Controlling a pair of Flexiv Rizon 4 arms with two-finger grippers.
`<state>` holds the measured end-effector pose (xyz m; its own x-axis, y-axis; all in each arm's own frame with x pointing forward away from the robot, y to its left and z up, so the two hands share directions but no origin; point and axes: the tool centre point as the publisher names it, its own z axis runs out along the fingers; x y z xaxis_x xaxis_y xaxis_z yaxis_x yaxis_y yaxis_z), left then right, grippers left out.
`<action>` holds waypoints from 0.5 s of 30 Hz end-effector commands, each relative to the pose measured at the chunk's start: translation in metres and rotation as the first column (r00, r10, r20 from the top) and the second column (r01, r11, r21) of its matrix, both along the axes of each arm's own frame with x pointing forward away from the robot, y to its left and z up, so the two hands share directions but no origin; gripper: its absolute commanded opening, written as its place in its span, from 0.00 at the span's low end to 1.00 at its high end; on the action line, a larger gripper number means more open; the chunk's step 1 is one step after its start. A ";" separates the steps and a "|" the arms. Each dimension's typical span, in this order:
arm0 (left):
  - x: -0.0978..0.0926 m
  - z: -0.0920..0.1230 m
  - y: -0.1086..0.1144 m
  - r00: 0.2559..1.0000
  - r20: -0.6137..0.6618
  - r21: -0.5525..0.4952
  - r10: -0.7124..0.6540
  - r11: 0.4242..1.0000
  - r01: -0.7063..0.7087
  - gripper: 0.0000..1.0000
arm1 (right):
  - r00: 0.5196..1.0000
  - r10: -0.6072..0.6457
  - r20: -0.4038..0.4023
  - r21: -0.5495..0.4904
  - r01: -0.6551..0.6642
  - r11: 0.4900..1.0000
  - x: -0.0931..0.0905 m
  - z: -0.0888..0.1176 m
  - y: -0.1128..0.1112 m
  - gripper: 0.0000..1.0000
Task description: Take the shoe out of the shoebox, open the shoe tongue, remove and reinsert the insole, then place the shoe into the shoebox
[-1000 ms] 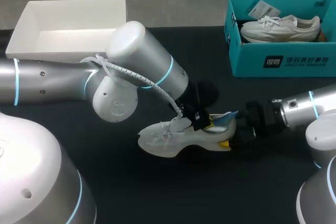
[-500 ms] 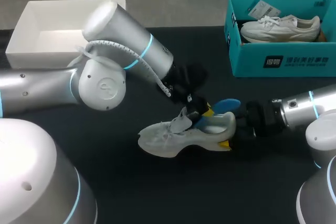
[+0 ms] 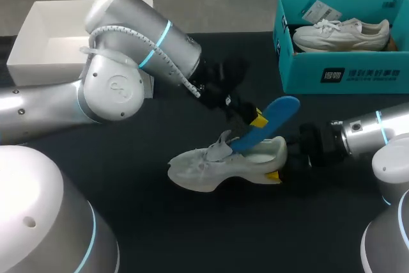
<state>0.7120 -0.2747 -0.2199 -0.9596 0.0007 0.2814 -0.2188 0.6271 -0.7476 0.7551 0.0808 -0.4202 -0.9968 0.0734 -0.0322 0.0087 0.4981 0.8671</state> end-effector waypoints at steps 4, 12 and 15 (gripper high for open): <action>0.013 0.024 -0.015 0.999 -0.019 -0.039 -0.048 0.998 0.047 0.00 | 1.000 -0.003 0.000 -0.004 0.003 1.000 -0.001 0.001 0.001 0.00; 0.009 0.033 -0.021 0.999 -0.012 -0.012 -0.047 0.999 0.046 0.00 | 1.000 -0.003 0.000 -0.004 0.003 1.000 -0.001 0.001 0.001 0.00; 0.009 0.033 -0.021 0.999 -0.012 -0.012 -0.047 0.999 0.046 0.00 | 1.000 -0.003 0.000 -0.004 0.003 1.000 -0.001 0.001 0.001 0.00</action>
